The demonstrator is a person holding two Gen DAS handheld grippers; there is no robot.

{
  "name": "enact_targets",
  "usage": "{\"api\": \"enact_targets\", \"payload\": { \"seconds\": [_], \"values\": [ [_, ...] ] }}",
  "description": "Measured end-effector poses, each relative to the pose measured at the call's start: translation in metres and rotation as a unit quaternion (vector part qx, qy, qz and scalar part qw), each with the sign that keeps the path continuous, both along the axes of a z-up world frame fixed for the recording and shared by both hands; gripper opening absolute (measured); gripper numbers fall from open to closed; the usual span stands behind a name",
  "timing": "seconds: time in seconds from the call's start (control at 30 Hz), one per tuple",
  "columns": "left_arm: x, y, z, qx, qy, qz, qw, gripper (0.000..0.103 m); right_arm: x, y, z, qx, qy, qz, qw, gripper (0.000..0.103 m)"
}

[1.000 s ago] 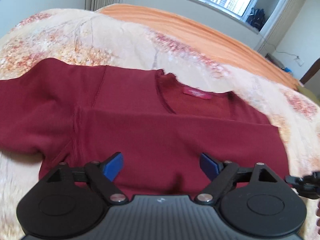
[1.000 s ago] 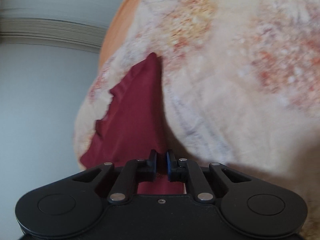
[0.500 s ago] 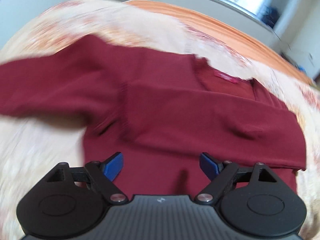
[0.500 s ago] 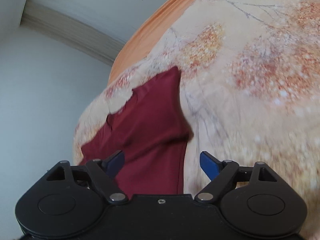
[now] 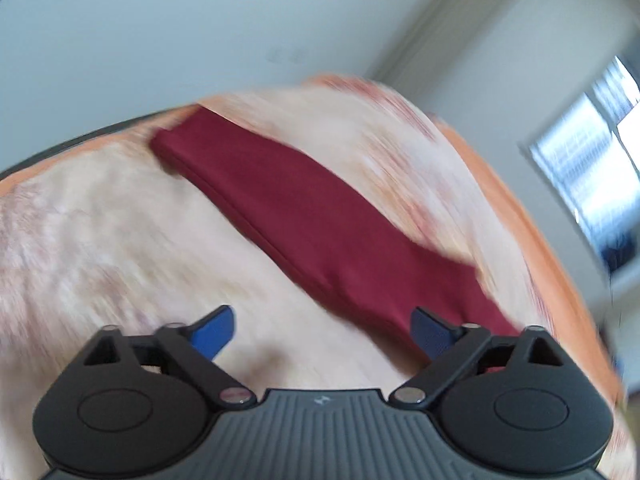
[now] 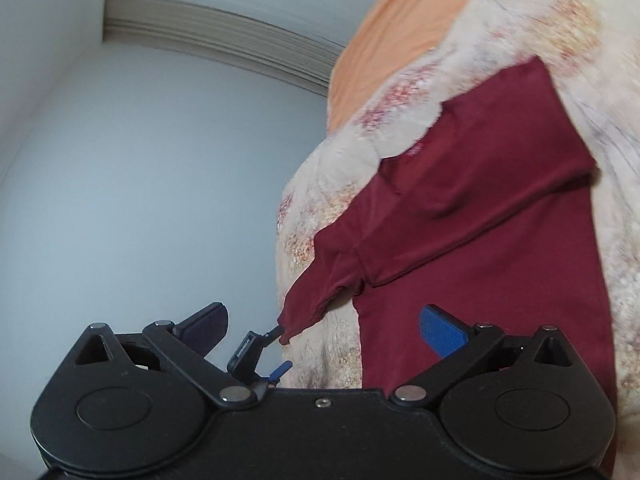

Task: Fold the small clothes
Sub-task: 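Reach the left tool to the other sleeve cuff and close on it, then fold the held sleeve across the shirt body and open the left tool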

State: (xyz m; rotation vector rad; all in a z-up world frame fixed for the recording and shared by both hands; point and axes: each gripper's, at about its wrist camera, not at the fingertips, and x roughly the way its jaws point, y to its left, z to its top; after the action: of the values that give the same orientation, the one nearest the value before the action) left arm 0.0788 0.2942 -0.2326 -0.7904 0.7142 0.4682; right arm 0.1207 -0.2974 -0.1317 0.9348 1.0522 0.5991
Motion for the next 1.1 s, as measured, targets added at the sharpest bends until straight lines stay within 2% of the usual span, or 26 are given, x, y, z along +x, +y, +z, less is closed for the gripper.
{"api": "enact_targets", "payload": {
  "seconds": [0.1, 0.13, 0.27, 0.33, 0.47, 0.53, 0.63, 0.67, 0.73, 0.77, 0.8, 0.87, 0.93, 1.03, 1.1],
  "values": [
    [-0.004, 0.056, -0.017, -0.029, -0.028, 0.06, 0.9973, 0.083, -0.009, 0.03, 0.008, -0.023, -0.001, -0.005, 1.0, 0.102],
    [-0.002, 0.072, -0.025, -0.035, -0.034, 0.077, 0.9959, 0.082, -0.011, 0.04, 0.008, -0.028, 0.002, -0.008, 1.0, 0.102],
    [-0.001, 0.128, -0.059, -0.058, -0.036, 0.122, 0.9902, 0.077, -0.022, 0.082, 0.001, -0.035, 0.011, -0.01, 0.999, 0.102],
    [0.005, 0.141, -0.071, -0.055, -0.032, 0.12, 0.9908, 0.073, -0.024, 0.102, -0.004, -0.038, 0.023, -0.004, 0.999, 0.102],
    [0.022, 0.143, -0.08, -0.025, -0.03, 0.088, 0.9953, 0.068, -0.025, 0.139, -0.011, -0.045, 0.04, 0.019, 0.998, 0.102],
    [0.025, 0.144, -0.083, -0.026, -0.031, 0.095, 0.9946, 0.058, -0.025, 0.154, -0.01, -0.051, 0.037, 0.03, 0.998, 0.102],
    [0.03, 0.15, -0.083, -0.03, -0.036, 0.1, 0.9939, 0.025, -0.021, 0.168, -0.012, -0.058, 0.047, 0.036, 0.997, 0.102],
    [0.035, 0.147, -0.076, -0.016, -0.034, 0.086, 0.9956, 0.011, -0.019, 0.171, -0.013, -0.06, 0.051, 0.035, 0.996, 0.102],
    [0.046, 0.131, -0.053, 0.051, -0.037, 0.043, 0.9971, 0.01, -0.016, 0.176, -0.013, -0.058, 0.049, 0.033, 0.997, 0.102],
    [0.051, 0.118, -0.039, 0.083, -0.049, 0.012, 0.9952, 0.01, -0.013, 0.178, -0.013, -0.057, 0.046, 0.032, 0.997, 0.102],
    [0.056, 0.103, -0.026, 0.113, -0.061, -0.021, 0.9915, 0.01, -0.01, 0.179, -0.014, -0.056, 0.043, 0.031, 0.997, 0.102],
    [0.065, 0.067, -0.004, 0.166, -0.089, -0.095, 0.9775, 0.01, -0.002, 0.181, -0.017, -0.058, 0.04, 0.026, 0.997, 0.102],
    [0.075, 0.025, 0.008, 0.21, -0.107, -0.173, 0.9562, 0.01, 0.008, 0.183, -0.022, -0.061, 0.043, 0.018, 0.997, 0.102],
    [0.09, -0.034, 0.007, 0.254, -0.115, -0.273, 0.9208, 0.01, 0.028, 0.186, -0.027, -0.058, 0.034, 0.009, 0.998, 0.102],
    [0.097, -0.065, -0.001, 0.266, -0.115, -0.31, 0.9053, 0.01, 0.046, 0.191, -0.031, -0.064, 0.023, 0.009, 0.998, 0.102]
  ]
}}
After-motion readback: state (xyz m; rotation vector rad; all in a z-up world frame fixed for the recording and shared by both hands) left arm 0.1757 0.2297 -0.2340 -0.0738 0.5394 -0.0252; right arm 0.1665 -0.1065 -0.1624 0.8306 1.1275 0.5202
